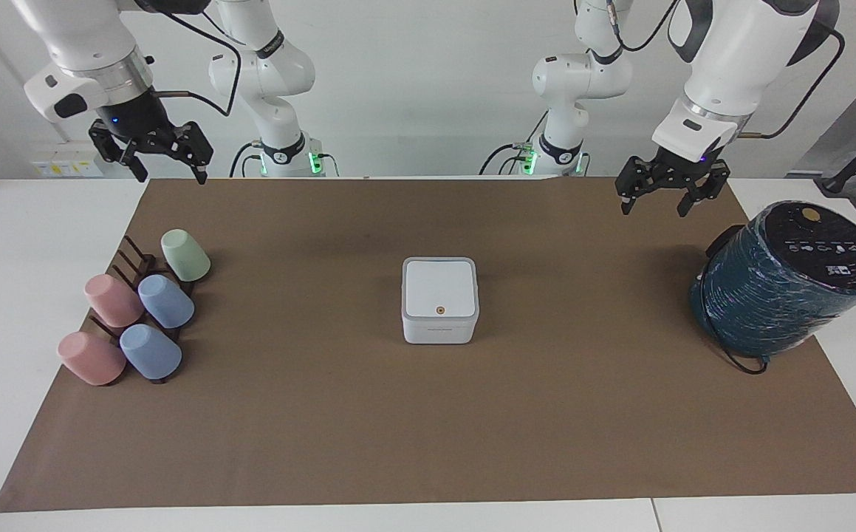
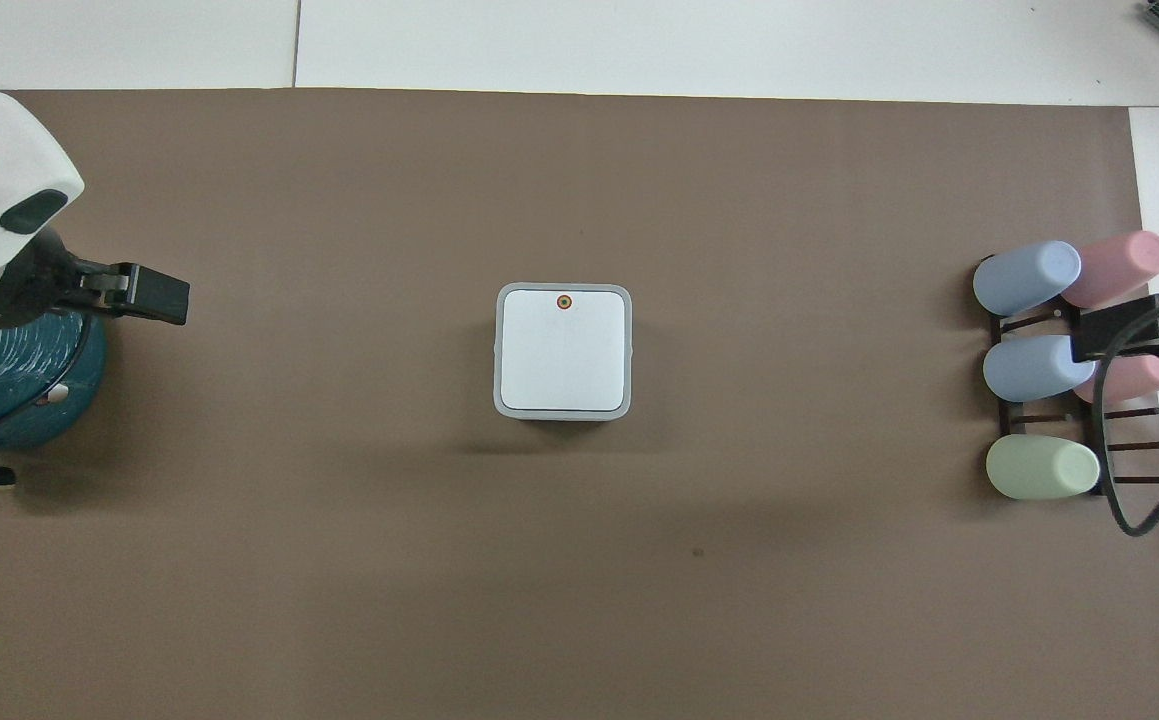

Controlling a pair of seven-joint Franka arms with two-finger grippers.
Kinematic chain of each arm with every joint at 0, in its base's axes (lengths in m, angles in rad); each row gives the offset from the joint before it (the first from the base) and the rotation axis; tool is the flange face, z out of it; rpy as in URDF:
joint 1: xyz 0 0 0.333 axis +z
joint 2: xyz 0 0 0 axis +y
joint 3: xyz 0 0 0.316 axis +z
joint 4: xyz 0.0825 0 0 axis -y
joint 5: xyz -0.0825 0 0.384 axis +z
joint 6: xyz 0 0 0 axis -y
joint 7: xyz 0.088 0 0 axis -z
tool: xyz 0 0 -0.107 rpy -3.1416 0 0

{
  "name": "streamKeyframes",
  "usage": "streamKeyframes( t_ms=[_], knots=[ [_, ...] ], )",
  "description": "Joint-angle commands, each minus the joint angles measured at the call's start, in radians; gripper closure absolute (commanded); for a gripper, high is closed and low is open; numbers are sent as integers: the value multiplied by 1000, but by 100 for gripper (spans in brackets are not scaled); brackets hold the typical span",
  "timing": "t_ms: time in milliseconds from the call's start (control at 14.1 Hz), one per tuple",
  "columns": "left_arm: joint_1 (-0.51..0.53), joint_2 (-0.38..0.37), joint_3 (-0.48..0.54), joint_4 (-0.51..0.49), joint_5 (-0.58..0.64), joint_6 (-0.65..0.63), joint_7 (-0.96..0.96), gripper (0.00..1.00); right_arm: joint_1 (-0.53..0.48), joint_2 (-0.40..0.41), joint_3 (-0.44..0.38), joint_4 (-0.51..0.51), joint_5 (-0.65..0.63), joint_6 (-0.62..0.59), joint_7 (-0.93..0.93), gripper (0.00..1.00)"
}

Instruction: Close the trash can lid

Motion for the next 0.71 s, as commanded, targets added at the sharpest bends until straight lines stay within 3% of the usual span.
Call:
streamKeyframes(
  t_ms=[0,638],
  knots=[
    [-12,-13,6,-12,16,31,21,0,-4,2,0,11,6,-17,-29,0],
    [-12,-14,8,-13,11,31,48,0,-4,2,0,11,6,-17,-29,0]
  ],
)
